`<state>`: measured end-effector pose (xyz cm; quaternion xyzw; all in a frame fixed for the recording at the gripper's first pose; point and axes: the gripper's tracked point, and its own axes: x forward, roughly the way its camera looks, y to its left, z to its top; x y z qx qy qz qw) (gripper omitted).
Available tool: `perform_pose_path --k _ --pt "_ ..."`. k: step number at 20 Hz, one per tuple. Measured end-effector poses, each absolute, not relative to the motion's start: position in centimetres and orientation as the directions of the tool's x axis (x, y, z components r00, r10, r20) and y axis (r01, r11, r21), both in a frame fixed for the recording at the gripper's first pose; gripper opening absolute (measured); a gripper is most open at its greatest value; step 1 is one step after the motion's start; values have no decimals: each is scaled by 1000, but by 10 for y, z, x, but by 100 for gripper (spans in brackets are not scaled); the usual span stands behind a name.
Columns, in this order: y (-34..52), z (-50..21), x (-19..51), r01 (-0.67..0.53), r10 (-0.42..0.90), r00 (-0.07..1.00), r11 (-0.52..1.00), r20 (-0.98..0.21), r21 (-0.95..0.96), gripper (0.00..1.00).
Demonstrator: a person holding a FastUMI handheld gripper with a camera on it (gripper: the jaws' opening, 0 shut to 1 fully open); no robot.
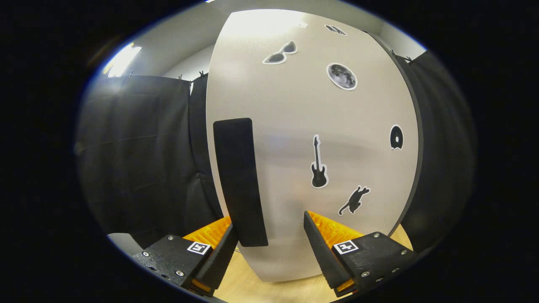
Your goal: Open the shoe cabinet door, grab the shoes and put them into the shoe cabinet, then close the shoe cabinet door.
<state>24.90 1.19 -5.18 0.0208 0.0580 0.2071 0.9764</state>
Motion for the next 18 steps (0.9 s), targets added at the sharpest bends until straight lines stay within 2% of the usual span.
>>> perform_pose_path --k 18 --pt "29 -59 284 -256 257 966 966 -35 34 95"
